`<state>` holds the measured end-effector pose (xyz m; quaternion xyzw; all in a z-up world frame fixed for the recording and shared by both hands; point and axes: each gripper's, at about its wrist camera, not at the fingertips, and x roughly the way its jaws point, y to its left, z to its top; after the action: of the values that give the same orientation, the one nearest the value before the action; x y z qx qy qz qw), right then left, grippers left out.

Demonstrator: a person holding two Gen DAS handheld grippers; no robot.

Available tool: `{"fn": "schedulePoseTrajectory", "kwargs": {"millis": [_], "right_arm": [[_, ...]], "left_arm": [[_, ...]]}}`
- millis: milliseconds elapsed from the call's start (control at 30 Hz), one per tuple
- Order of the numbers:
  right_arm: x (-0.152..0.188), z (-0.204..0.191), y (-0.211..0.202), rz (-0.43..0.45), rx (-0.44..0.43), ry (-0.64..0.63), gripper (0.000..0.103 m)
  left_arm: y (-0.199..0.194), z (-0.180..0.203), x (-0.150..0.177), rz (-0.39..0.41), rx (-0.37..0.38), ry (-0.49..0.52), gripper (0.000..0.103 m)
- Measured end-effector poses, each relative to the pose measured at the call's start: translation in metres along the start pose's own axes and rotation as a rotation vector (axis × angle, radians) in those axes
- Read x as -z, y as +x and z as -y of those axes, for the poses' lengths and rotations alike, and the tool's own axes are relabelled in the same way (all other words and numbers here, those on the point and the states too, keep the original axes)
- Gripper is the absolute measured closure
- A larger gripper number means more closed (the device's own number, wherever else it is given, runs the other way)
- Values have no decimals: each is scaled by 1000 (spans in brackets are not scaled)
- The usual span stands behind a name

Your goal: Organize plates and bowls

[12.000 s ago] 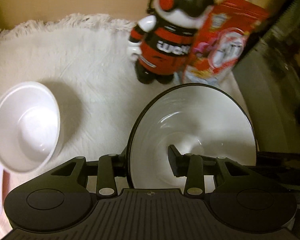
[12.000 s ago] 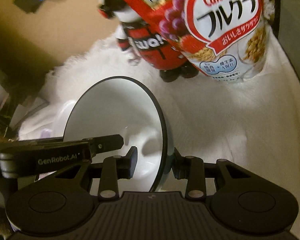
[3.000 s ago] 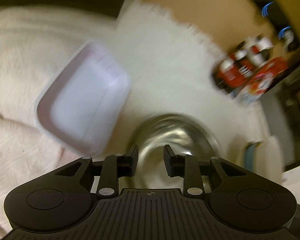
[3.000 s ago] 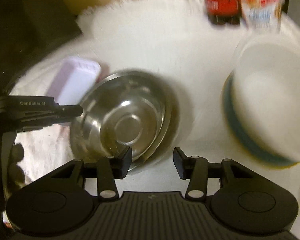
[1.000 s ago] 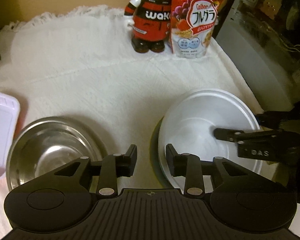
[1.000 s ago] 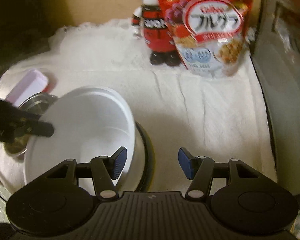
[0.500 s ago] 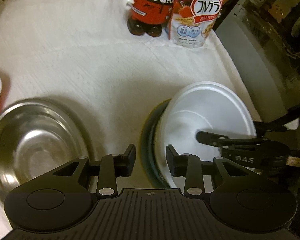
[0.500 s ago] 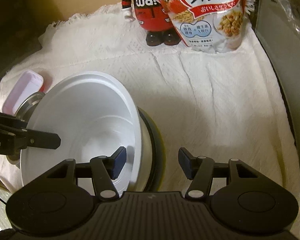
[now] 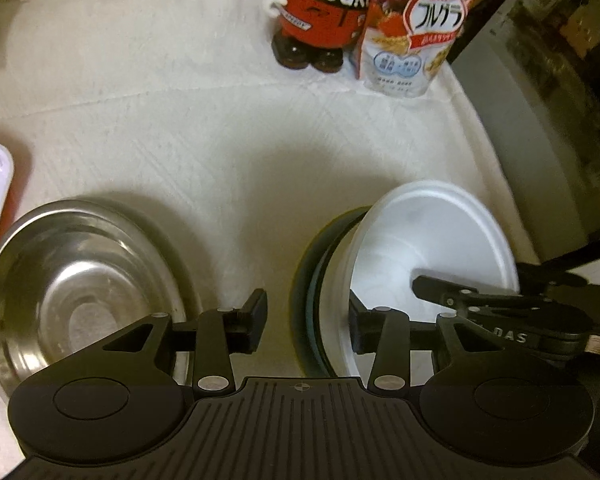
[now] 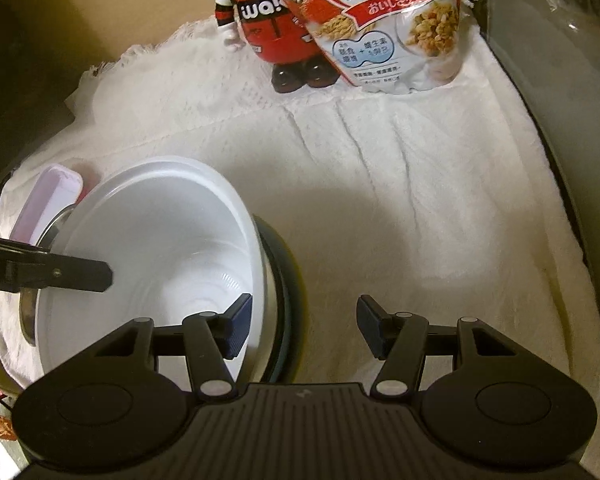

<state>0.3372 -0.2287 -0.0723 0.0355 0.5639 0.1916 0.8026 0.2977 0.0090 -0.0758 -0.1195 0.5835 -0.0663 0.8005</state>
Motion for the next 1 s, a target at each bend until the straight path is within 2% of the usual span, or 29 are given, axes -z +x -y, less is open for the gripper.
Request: {"fn": "schedulePoseTrajectory", "kwargs": {"millis": [300,467,533,633,700,733,800,1000], "right_arm": [[6,-7,8,-44,-52,-7,46],[8,-3,11,-51,-79,29,46],[8,-1,11,-52,-89,40,46],[7,4,13,-51,-111,77,46],[4,7,16,-60,-138,103,46],[3,8,18,-67,-160,118,41],[0,12,21,-75,-181,164,39],[-1,25,28,-95,-231,233,40]], "left_arm": [[23,8,11,-52,5,13,62],[28,14,11,-51,2,28,54],[29,14,7,-59,14,10,47],[27,17,0,-64,24,-2,45],[22,21,-6,-41,43,11,44],[20,23,-9,-35,50,17,44],[21,26,-14,-29,50,43,42],[31,29,-15,-62,37,73,34]]}}
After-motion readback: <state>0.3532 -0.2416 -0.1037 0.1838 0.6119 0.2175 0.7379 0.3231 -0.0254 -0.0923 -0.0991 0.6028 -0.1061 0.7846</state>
